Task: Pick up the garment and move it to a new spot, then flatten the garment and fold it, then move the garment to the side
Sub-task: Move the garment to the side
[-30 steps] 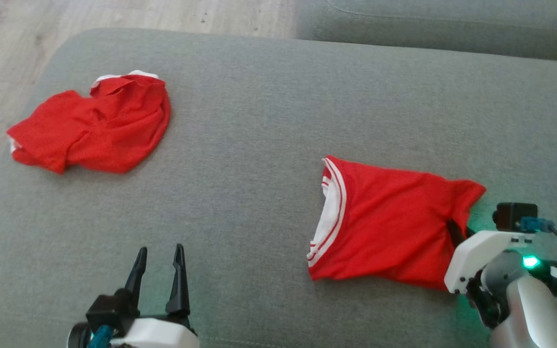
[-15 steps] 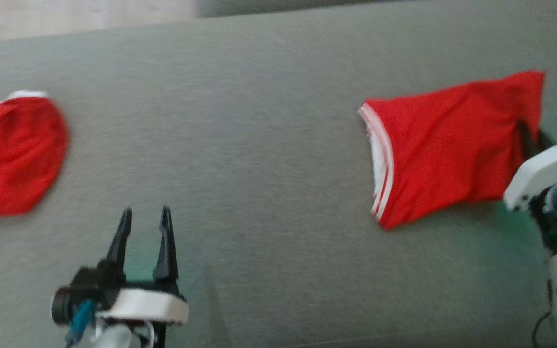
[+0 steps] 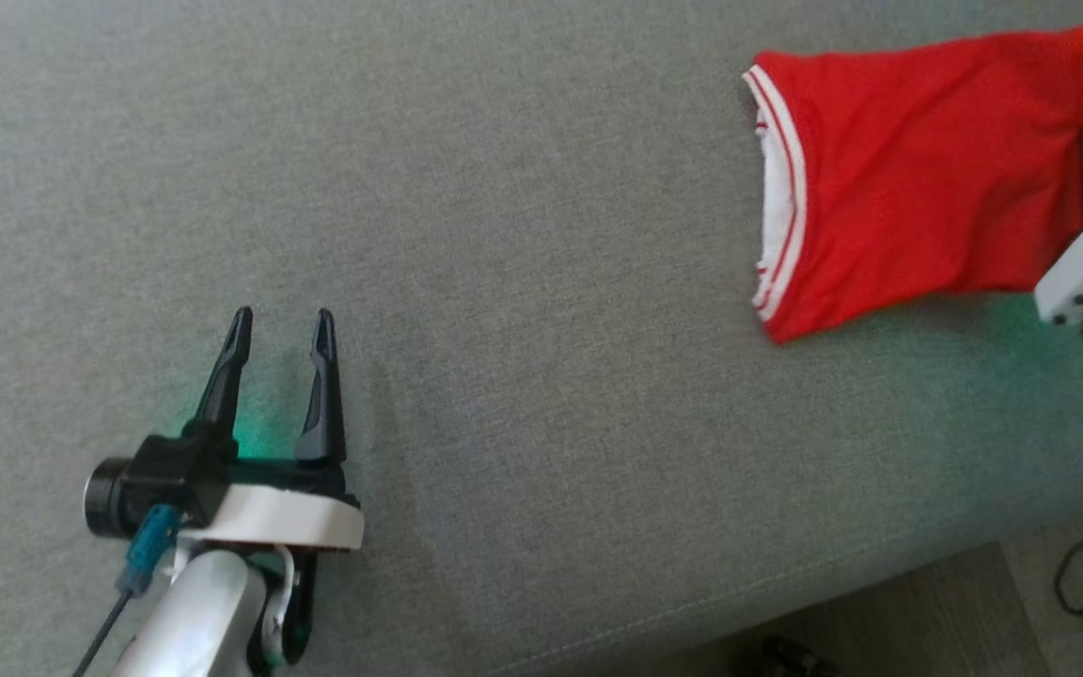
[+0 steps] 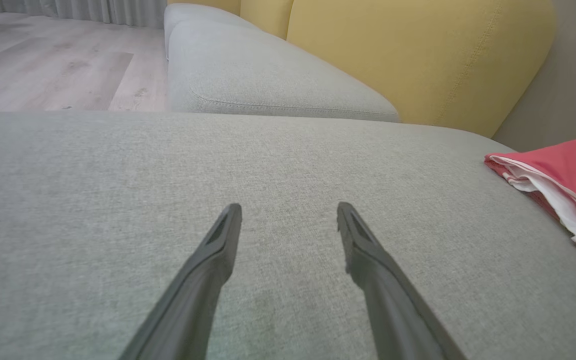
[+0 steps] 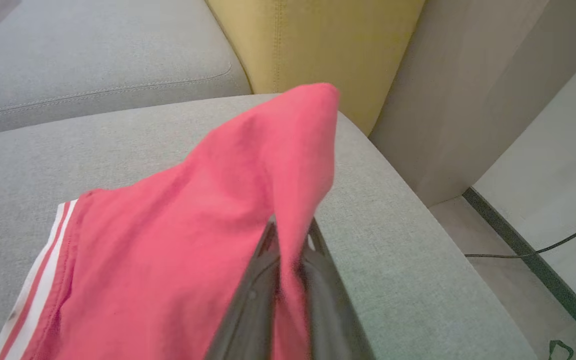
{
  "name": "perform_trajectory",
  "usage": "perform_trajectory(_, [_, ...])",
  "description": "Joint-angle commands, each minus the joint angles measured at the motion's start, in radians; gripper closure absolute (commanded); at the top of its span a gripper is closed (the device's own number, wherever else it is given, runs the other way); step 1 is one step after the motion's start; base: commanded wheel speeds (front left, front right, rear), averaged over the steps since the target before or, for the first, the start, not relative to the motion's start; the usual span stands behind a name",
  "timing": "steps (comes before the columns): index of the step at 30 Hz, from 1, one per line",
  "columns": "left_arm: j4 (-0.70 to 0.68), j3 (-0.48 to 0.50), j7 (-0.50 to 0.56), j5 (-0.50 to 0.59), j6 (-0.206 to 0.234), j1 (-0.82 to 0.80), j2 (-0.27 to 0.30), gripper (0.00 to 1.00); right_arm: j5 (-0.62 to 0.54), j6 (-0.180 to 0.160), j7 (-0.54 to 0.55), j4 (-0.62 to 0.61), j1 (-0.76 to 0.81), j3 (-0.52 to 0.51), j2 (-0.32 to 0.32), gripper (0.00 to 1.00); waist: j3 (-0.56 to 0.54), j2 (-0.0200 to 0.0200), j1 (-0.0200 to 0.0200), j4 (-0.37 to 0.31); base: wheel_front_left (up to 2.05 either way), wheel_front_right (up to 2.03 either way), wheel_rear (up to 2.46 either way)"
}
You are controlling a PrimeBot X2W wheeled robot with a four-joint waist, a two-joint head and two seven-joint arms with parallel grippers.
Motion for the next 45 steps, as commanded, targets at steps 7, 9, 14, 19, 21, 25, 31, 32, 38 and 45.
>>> perform_trajectory(7, [-0.045,0.026,0.002,0.015,0.007,-0.038,0.028,0.00,-0.032,0.004,-0.002,0.000,-0.132,-0.010,-0.065,1.00,0.027,0.0000,-0.0002,0.060,0.00,0.00,0.00])
perform_trajectory(9, [-0.052,0.026,0.005,0.014,0.009,-0.037,0.031,0.00,-0.054,0.004,0.015,0.040,-0.175,-0.042,-0.105,1.00,0.031,0.0000,-0.0002,0.093,0.00,0.00,0.00])
perform_trajectory(14, [-0.064,0.023,0.008,0.014,0.015,-0.029,0.037,0.00,-0.102,0.004,0.034,0.100,-0.215,-0.095,-0.172,1.00,0.039,0.0000,-0.0002,0.140,0.00,0.00,0.00])
perform_trajectory(19, [-0.073,0.026,0.010,0.009,0.015,-0.027,0.044,0.00,-0.144,0.004,0.008,0.134,-0.237,-0.145,-0.207,0.70,0.048,0.0000,-0.0002,0.162,0.00,0.00,0.00])
perform_trajectory(21, [-0.074,0.025,0.010,0.009,0.016,-0.027,0.045,0.00,-0.167,0.004,-0.024,0.149,-0.245,-0.163,-0.209,0.00,0.049,0.0000,-0.0002,0.167,0.00,0.00,0.00])
perform_trajectory(25, [-0.071,0.025,0.010,0.006,0.019,-0.026,0.045,0.00,-0.169,0.004,-0.076,0.177,-0.262,-0.187,-0.178,0.00,0.041,0.0000,-0.0002,0.168,0.00,0.00,0.00])
perform_trajectory(31, [-0.060,0.025,0.005,-0.002,0.020,-0.017,0.043,0.00,-0.115,0.004,-0.101,0.162,-0.262,-0.099,-0.121,0.00,-0.003,0.0000,-0.0002,0.158,0.00,0.00,0.00])
perform_trajectory(32, [-0.057,0.026,0.005,-0.005,0.020,-0.015,0.042,0.00,-0.103,0.004,-0.103,0.154,-0.258,-0.079,-0.116,0.00,-0.014,0.0000,-0.0002,0.158,0.00,0.00,0.00])
perform_trajectory(38, [-0.029,0.033,-0.006,-0.026,0.017,0.006,0.030,0.00,-0.047,0.004,-0.130,0.097,-0.195,0.054,-0.082,0.00,-0.107,0.0000,-0.0002,0.171,0.00,0.00,0.00])
perform_trajectory(45, [0.009,0.058,-0.016,-0.075,0.018,0.077,0.010,0.00,-0.018,0.004,-0.185,0.044,-0.048,0.168,-0.017,0.00,-0.243,0.0000,-0.0002,0.213,0.00,0.00,0.00])
